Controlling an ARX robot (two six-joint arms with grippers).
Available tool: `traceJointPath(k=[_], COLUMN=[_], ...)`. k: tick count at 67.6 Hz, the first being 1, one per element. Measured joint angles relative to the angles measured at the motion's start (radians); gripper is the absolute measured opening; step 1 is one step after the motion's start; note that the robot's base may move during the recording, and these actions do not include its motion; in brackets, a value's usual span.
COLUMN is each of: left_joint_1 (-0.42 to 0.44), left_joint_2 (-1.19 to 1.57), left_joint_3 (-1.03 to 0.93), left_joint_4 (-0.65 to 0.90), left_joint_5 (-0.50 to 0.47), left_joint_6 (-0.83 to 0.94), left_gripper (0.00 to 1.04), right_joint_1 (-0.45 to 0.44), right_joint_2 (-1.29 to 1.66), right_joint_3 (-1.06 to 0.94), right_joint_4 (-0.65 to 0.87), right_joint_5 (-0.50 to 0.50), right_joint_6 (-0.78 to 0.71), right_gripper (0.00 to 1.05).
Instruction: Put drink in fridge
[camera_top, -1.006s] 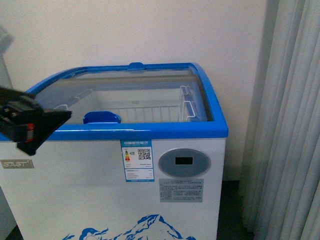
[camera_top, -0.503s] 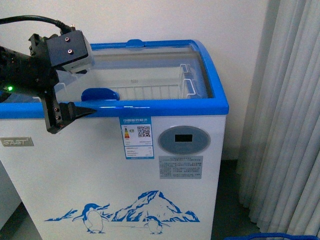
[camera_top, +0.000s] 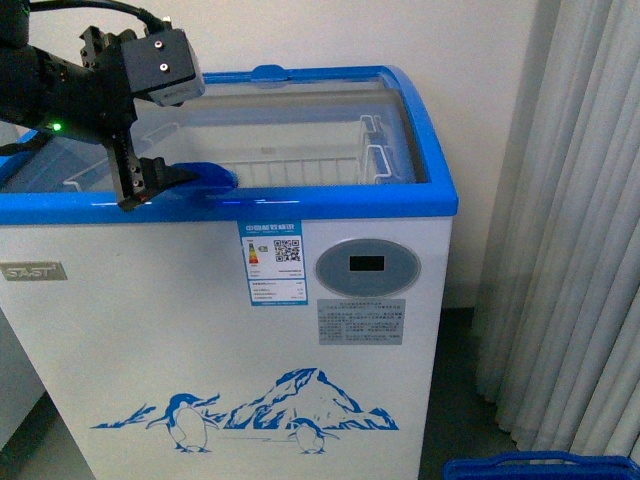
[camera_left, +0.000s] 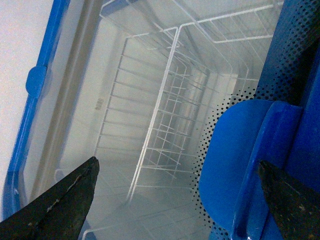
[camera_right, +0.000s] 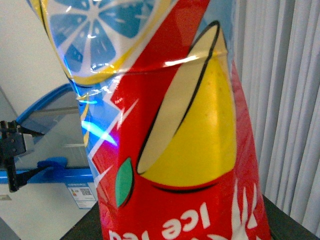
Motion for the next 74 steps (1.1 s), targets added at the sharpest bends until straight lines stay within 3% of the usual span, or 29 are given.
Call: traceJointPath(k=[16,28,39,54,64,70,74], left_joint_1=[0.002,-0.006,-0.016,-0.037,-0.046,-0.031,-0.016], left_joint_2=[0.123,0.328,0.575,0.702,0.657,0.472,0.307], left_joint_3=[0.190,0.506,0.916,1.108,1.075,0.809,0.586], left_joint_4=[-0.007,0.073,0.020,0.062,0.004,-0.005,0.009], left_joint_5=[-0.015,-0.218,-0.391,-0.541,-0.590,-0.565,-0.498], left_joint_6=[-0.034,-0.133,-0.299,-0.510,-0.669,-0.857,-0.969], left_gripper=[0.97,0.97,0.97,0.97,0.97,0.97,0.97], right_joint_1=[0.000,0.000,0.000,0.000,0.000,0.000,0.000], right_joint_2=[0.000,0.000,0.000,0.000,0.000,0.000,0.000], right_joint_3=[0.000,0.000,0.000,0.000,0.000,0.000,0.000], right_joint_4=[0.000,0.000,0.000,0.000,0.000,0.000,0.000], right_joint_5=[-0.001,0.000,-0.002,0.000,-0.002,-0.002,0.002], right_joint_6=[0.000,0.000,0.000,0.000,0.000,0.000,0.000], right_gripper=[0.42,0.42,0.42,0.42,0.42,0.42,0.42])
